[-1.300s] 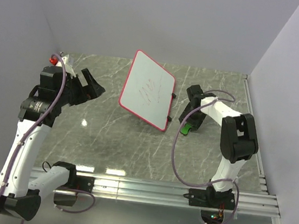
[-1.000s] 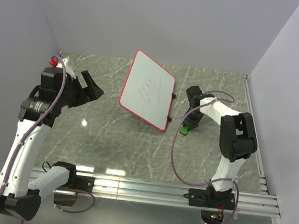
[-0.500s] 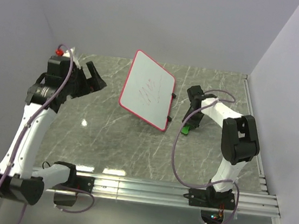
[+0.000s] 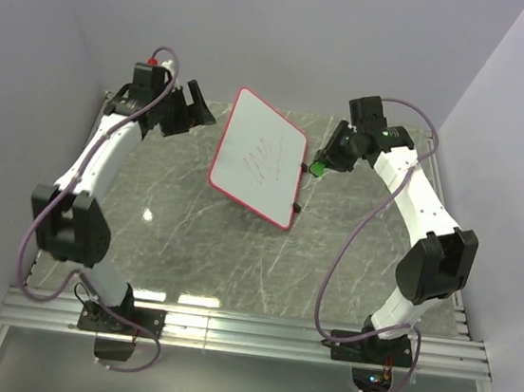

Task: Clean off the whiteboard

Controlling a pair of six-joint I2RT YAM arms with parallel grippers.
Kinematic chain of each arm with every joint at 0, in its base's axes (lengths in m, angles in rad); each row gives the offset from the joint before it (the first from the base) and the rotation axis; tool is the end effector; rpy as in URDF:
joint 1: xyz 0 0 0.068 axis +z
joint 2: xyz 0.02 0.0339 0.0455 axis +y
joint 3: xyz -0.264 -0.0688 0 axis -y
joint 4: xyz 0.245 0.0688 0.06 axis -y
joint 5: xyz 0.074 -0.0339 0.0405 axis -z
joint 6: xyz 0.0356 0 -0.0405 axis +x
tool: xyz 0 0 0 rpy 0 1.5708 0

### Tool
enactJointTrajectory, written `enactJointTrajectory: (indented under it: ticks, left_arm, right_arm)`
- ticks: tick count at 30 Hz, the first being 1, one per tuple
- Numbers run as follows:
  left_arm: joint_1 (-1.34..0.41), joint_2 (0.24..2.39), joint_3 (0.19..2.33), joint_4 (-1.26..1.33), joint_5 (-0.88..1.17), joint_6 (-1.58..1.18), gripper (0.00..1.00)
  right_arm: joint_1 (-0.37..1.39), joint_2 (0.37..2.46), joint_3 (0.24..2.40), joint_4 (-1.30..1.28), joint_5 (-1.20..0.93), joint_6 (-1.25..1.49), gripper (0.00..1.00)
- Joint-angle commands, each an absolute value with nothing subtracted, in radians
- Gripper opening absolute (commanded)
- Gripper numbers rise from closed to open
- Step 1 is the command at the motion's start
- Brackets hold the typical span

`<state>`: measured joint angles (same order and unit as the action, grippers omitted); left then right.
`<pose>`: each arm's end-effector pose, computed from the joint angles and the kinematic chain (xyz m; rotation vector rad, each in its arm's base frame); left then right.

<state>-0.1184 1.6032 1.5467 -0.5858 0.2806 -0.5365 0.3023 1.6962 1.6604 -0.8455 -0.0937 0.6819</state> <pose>0.3595 -0.0527 0.3586 -0.3128 2.2453 -0.6666 0.3519 0.1132 0.3422 0.4346 2.4876 0.5327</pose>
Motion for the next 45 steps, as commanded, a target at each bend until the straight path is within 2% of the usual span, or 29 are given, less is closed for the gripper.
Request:
enactJointTrajectory:
  ticks: [1,4,11,14,15,18,19,20,24,35,45]
  left_arm:
    - [-0.124,1.728,1.649,-0.486,0.399,-0.538,0.9]
    - [-0.141,1.844,1.739,-0.477,0.445,-0.551,0.82]
    - [-0.209,2.022,1.917,-0.514,0.442,-0.551,0.79]
    - [-0.235,2.054,1.927,-0.52,0.442,-0.546,0.61]
    - [-0.241,2.056,1.928,-0.523,0.439,-0.546,0.51]
    - [-0.253,2.054,1.908,-0.523,0.439,-0.545,0.35]
    - [-0.256,2.051,1.893,-0.523,0.437,-0.543,0.32]
    - [-0.256,2.046,1.885,-0.525,0.436,-0.54,0.2]
    - [-0.256,2.039,1.861,-0.531,0.434,-0.532,0.0]
    - [-0.27,2.071,1.865,-0.575,0.422,-0.534,0.0]
    - [-0.282,2.091,1.933,-0.595,0.416,-0.554,0.0]
  right_arm:
    - [0.299,1.689,1.667,-0.858,-0.218,0.67,0.0]
    - [0.301,1.68,1.661,-0.865,-0.227,0.649,0.0]
    - [0.298,1.654,1.634,-0.858,-0.235,0.62,0.0]
    - [0.301,1.669,1.641,-0.833,-0.282,0.623,0.0]
    - [0.302,1.684,1.646,-0.819,-0.322,0.627,0.0]
    - [0.328,1.713,1.666,-0.759,-0.386,0.64,0.0]
    - [0.336,1.742,1.683,-0.72,-0.44,0.649,0.0]
    - [0.347,1.758,1.692,-0.698,-0.465,0.667,0.0]
    - [0.379,1.865,1.767,-0.592,-0.564,0.718,0.0]
    - [0.463,2.137,2.04,-0.517,-0.597,0.772,0.0]
    - [0.511,2.086,1.757,-0.463,-0.568,0.703,0.0]
